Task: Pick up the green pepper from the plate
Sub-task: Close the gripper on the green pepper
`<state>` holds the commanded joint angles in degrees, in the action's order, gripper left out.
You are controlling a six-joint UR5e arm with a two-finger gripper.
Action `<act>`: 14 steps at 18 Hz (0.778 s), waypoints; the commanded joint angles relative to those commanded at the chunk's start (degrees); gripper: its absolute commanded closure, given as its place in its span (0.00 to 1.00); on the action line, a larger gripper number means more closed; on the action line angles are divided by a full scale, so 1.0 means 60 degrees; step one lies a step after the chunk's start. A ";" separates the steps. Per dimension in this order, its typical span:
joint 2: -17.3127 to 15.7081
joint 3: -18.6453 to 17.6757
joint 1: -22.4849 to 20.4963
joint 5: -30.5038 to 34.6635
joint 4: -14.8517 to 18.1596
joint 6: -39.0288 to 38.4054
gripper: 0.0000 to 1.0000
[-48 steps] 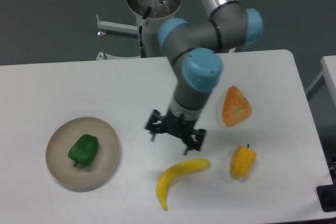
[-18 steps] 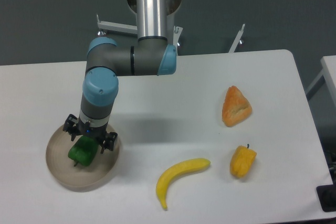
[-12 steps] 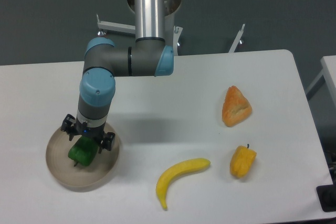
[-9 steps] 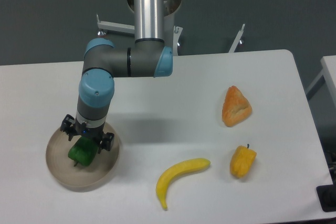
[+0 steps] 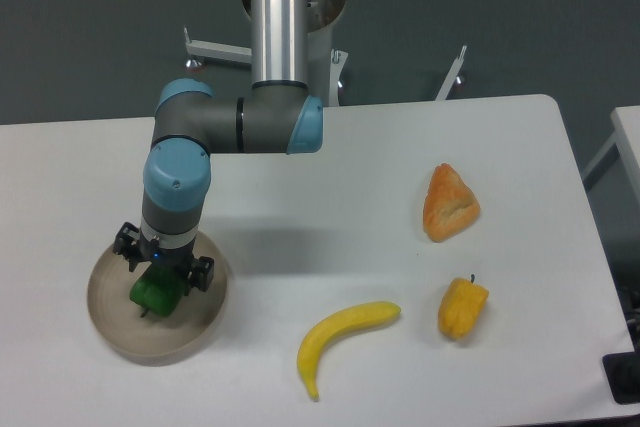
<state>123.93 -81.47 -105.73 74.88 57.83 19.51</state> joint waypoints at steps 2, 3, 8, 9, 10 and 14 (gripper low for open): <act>0.0015 0.0000 0.0000 0.0000 0.0000 0.0015 0.35; 0.0000 0.0000 0.0000 0.0000 0.0000 0.0015 0.42; -0.0029 0.0000 0.0000 0.0000 0.0015 0.0044 0.60; -0.0044 0.0000 -0.0015 0.0000 0.0015 0.0058 0.61; -0.0044 0.0015 0.0000 0.0000 0.0015 0.0059 0.61; -0.0131 0.0320 -0.0116 0.0000 0.0087 0.0161 0.64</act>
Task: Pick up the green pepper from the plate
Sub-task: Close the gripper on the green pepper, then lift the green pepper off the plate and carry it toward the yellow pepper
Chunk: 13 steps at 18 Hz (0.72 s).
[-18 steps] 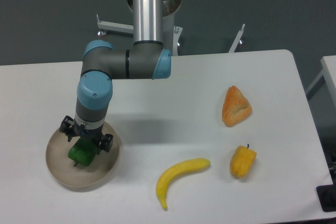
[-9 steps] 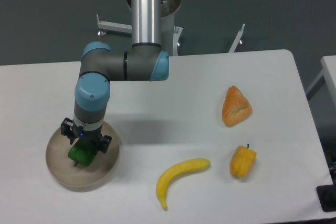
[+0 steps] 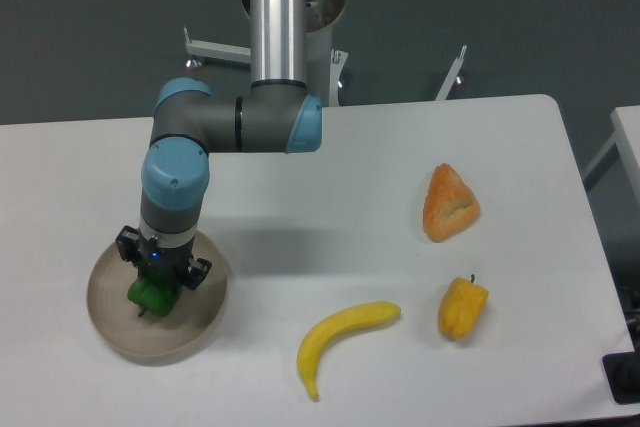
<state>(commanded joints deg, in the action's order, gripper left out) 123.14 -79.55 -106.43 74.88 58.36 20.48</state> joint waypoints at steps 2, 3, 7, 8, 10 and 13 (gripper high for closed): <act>-0.0117 0.0236 -0.0249 0.0131 0.0088 0.0349 0.64; -0.0219 0.0295 -0.0496 0.0320 0.0161 0.0598 0.64; -0.0542 0.0515 -0.1463 0.0586 0.0323 0.1682 0.64; -0.0600 0.0500 -0.1770 0.0600 0.0410 0.1888 0.64; -0.0776 0.0486 -0.2385 0.0659 0.0630 0.2793 0.64; -0.0806 0.0529 -0.3133 0.0907 0.0821 0.4025 0.64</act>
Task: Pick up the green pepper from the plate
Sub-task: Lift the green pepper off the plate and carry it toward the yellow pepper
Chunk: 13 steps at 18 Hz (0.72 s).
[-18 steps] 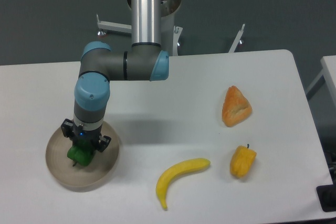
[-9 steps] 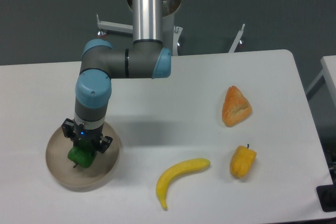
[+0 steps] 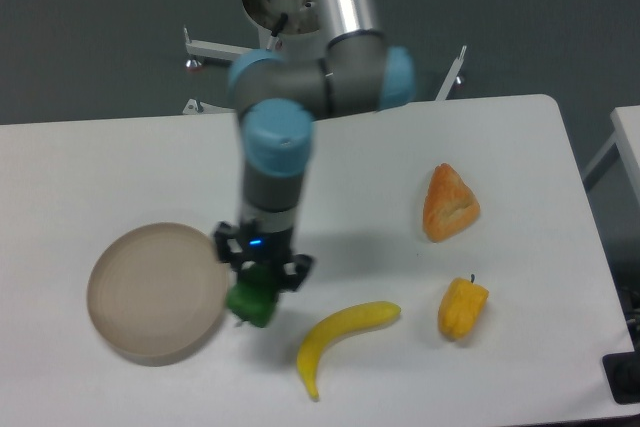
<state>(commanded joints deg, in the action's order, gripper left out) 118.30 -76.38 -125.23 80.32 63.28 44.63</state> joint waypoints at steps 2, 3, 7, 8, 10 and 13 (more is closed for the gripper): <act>0.0000 0.0044 -0.0367 0.0424 0.0015 0.0731 0.64; 0.0000 0.0044 -0.0528 0.0643 0.0015 0.1243 0.64; 0.0234 0.0220 -0.0954 0.1566 0.0015 0.2725 0.64; 0.0336 0.0307 -0.1013 0.1728 0.0015 0.3018 0.64; 0.0497 0.0410 -0.1057 0.1876 0.0015 0.3517 0.64; 0.0615 0.0527 -0.1160 0.1935 0.0000 0.3738 0.64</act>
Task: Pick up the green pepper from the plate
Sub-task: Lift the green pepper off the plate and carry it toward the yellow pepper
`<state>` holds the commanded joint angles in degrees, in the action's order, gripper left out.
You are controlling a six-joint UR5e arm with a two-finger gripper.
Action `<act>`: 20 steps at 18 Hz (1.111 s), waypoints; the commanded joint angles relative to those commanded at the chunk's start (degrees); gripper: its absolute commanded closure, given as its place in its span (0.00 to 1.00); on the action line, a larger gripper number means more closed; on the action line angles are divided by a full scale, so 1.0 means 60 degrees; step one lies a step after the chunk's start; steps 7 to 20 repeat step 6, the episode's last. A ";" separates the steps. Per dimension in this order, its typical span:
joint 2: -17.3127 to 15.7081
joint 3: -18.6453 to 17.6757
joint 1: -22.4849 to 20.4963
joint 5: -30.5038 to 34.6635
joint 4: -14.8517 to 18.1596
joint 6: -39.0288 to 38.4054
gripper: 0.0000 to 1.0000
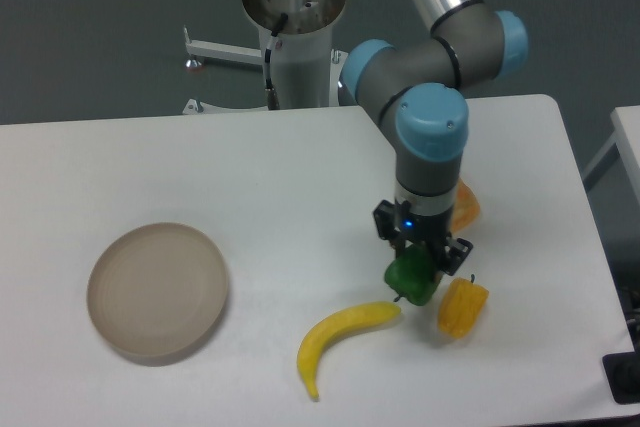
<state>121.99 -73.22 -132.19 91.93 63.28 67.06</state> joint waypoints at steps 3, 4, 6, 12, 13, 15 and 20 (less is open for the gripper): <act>-0.0029 -0.0014 -0.0015 0.0000 0.0000 0.0015 0.64; -0.0029 -0.0014 -0.0044 0.0000 0.0000 0.0029 0.64; -0.0029 -0.0014 -0.0059 -0.0015 -0.0014 0.0030 0.64; -0.0029 -0.0014 -0.0059 -0.0015 -0.0014 0.0030 0.64; -0.0029 -0.0014 -0.0059 -0.0015 -0.0014 0.0030 0.64; -0.0029 -0.0014 -0.0059 -0.0015 -0.0014 0.0030 0.64; -0.0029 -0.0014 -0.0059 -0.0015 -0.0014 0.0030 0.64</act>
